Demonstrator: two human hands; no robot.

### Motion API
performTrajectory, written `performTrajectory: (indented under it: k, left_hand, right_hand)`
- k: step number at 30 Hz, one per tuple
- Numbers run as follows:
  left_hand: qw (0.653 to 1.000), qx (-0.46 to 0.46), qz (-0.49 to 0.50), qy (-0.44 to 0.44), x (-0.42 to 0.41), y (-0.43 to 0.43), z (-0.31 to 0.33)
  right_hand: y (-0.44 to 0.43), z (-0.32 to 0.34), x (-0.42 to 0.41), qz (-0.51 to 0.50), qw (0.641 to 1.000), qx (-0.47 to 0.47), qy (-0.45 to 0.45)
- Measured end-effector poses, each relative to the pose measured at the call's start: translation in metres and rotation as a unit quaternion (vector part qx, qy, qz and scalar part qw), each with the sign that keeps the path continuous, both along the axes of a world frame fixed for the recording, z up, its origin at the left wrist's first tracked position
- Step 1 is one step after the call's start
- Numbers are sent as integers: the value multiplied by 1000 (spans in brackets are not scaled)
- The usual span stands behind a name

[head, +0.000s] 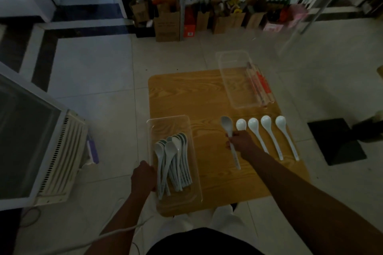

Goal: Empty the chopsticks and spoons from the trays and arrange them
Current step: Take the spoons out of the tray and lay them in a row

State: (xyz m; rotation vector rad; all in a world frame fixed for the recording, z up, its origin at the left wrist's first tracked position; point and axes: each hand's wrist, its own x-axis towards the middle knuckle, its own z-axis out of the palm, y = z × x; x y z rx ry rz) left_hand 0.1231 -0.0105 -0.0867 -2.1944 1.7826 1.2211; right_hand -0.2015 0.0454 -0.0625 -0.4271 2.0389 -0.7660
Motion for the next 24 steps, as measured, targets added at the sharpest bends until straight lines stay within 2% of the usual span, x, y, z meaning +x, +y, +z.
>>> performTrajectory:
  k: [5,11,24]
  left_hand:
    - [1000,16,21,-1,-2,-1,1]
    - [998,24,35,-38,-7,-3,0]
    - [995,27,52,-84,-15,-2,-3]
  right_hand:
    - [17,-34,-18,-21,996,65,53]
    - [8,-54,-14,15,990,91,110]
    - [-21,-49,-29,42,971,147,184]
